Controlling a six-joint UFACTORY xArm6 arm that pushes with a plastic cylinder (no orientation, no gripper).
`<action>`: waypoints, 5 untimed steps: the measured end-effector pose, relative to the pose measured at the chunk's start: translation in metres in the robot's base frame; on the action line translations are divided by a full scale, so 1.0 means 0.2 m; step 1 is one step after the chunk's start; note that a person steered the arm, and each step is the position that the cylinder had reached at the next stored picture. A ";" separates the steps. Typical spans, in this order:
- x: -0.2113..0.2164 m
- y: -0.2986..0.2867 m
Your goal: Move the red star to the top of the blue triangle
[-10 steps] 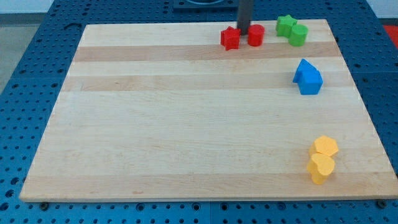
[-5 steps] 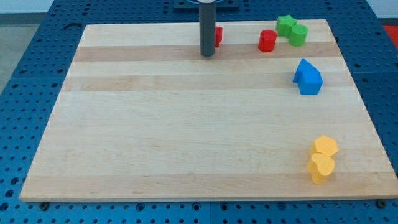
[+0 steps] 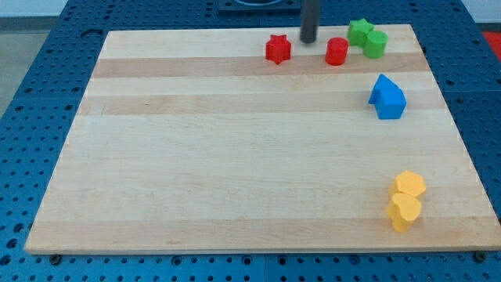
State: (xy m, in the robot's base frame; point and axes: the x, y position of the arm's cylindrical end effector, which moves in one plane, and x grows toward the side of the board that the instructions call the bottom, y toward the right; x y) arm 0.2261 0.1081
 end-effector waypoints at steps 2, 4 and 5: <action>-0.09 -0.45; -0.02 -0.47; 0.08 -0.31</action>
State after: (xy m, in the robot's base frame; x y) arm 0.2415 0.0469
